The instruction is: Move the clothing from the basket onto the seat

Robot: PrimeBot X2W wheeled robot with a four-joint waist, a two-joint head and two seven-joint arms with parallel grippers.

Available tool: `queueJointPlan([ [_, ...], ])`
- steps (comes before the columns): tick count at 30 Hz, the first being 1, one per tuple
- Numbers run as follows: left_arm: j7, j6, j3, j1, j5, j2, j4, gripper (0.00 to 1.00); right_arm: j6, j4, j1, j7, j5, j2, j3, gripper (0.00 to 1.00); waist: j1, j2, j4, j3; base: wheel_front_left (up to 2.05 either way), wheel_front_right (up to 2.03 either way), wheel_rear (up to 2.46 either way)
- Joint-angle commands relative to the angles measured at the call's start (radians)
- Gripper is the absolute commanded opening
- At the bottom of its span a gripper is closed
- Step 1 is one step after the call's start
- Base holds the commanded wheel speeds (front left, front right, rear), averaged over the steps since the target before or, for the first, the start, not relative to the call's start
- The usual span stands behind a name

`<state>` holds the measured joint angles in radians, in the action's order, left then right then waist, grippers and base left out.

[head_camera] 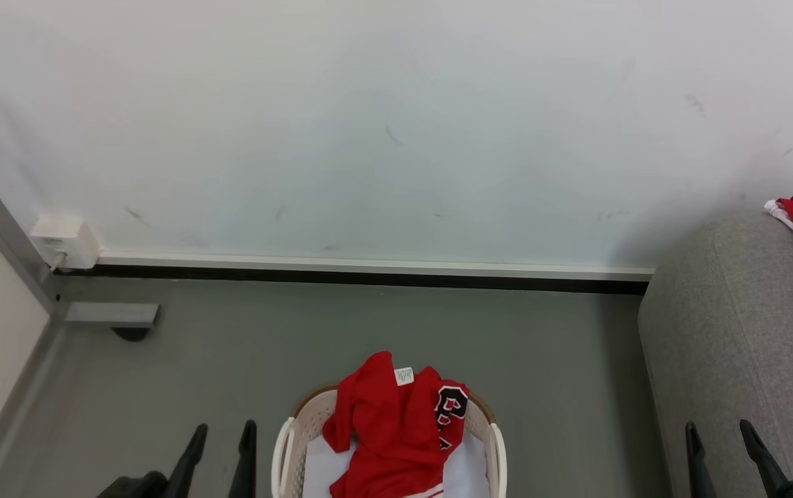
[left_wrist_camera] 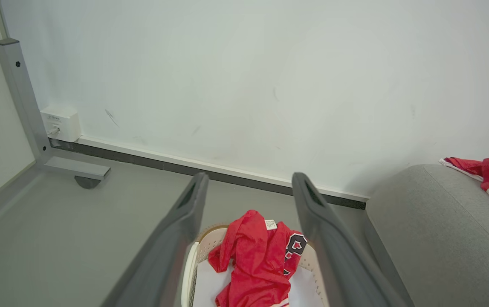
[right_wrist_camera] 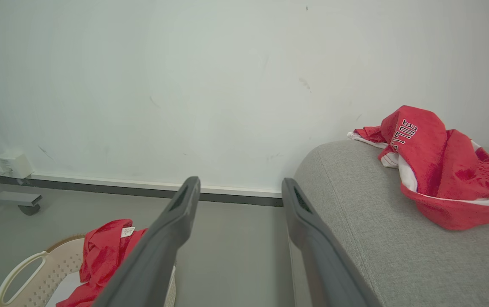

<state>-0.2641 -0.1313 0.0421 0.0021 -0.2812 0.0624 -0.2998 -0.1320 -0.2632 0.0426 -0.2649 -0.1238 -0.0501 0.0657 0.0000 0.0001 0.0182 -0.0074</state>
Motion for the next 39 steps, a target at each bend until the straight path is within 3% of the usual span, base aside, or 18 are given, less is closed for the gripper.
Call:
queueJointPlan([
  [1, 0.000, 0.002, 0.011, -0.022, -0.007, 0.007, -0.010, 1.00, 0.003, 0.004, -0.017, 0.001, 0.002, -0.001, 0.001, 1.00, 0.0000, -0.0001, -0.009, 0.010, 0.00, 0.00, 0.00],
  [10, 0.000, 0.002, 0.111, -0.169, 0.006, 0.007, -0.136, 1.00, 0.003, 0.036, -0.058, 0.001, 0.019, -0.001, 0.000, 1.00, 0.0000, -0.0001, -0.054, 0.099, 0.00, 0.00, 0.00],
  [19, 0.075, 0.009, 0.202, -0.473, -0.022, -0.006, -0.391, 1.00, 0.003, 0.109, -0.174, 0.001, 0.010, -0.001, 0.001, 1.00, 0.0000, -0.0001, -0.122, 0.336, 0.00, 0.00, 0.00],
  [27, 0.152, 0.058, 0.224, -0.687, -0.038, -0.009, -0.621, 1.00, 0.003, 0.163, -0.268, 0.001, -0.019, 0.000, -0.017, 1.00, 0.0000, -0.0001, -0.179, 0.521, 0.00, 0.00, 0.00],
  [39, 0.130, 0.160, 0.192, -0.885, -0.093, -0.009, -0.841, 1.00, 0.003, 0.213, -0.341, 0.001, -0.046, -0.001, -0.038, 1.00, 0.0000, -0.0001, -0.202, 0.680, 0.00, 0.00, 0.00],
])
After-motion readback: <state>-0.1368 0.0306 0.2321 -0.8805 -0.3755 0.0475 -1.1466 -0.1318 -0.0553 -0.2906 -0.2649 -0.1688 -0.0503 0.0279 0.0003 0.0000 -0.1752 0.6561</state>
